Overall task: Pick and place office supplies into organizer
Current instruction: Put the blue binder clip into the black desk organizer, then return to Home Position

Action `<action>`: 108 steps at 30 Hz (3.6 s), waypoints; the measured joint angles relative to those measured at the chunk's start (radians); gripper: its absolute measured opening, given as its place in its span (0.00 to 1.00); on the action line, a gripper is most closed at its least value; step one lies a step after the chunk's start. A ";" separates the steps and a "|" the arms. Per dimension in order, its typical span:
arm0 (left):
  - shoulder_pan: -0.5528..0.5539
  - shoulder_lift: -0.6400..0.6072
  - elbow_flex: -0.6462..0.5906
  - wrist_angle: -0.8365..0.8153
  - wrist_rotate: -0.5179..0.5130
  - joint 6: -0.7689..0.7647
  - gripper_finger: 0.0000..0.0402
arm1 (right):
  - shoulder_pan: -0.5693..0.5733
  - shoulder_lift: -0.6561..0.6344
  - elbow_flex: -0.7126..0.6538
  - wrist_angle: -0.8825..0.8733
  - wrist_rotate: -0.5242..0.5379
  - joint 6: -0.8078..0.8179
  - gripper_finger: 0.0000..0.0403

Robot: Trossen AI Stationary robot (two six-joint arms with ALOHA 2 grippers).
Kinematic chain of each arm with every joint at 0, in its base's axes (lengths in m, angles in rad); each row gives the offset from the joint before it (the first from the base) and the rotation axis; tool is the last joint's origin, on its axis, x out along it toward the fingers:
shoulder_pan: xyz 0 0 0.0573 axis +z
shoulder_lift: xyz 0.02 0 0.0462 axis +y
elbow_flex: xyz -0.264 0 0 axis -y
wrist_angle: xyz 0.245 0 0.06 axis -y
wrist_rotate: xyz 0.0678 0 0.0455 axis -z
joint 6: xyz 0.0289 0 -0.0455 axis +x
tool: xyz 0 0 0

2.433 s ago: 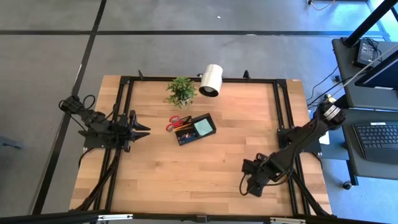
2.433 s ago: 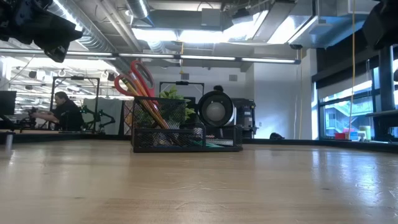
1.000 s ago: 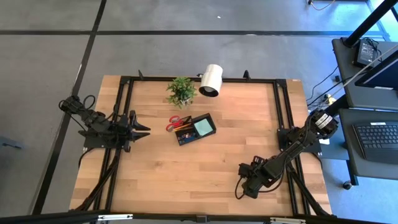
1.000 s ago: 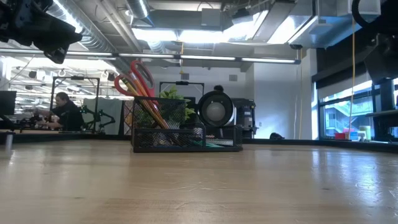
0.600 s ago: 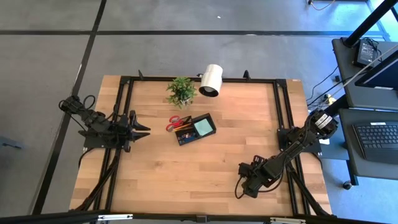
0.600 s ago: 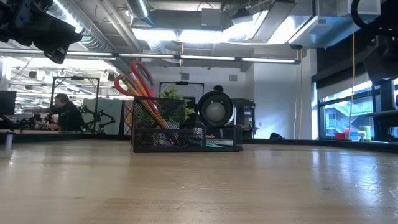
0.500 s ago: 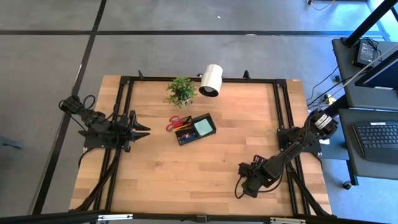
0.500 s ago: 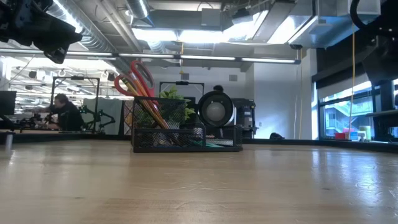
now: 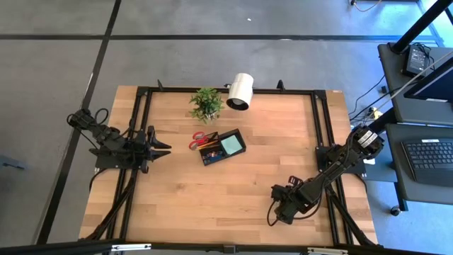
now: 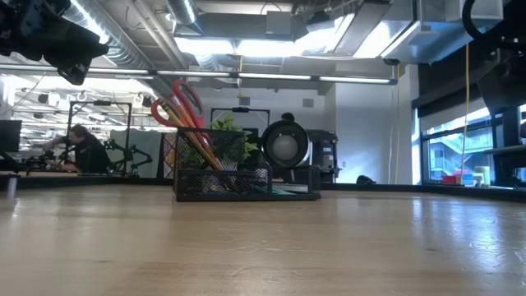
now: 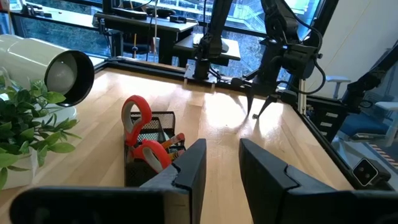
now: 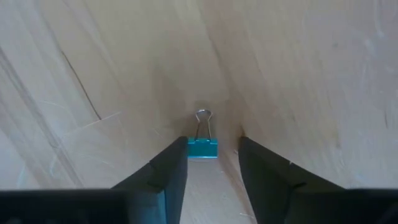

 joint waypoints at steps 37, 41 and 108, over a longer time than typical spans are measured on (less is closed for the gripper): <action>0.000 0.000 0.000 0.000 0.000 0.000 0.23 | -0.044 0.002 0.204 -0.127 -0.020 -0.028 0.15; 0.000 0.000 0.000 0.000 0.000 0.005 0.22 | -0.107 0.003 0.323 -0.124 0.103 -0.123 0.15; 0.000 0.000 0.000 -0.023 0.004 0.000 0.22 | -0.603 0.343 0.524 0.405 0.325 -0.781 0.31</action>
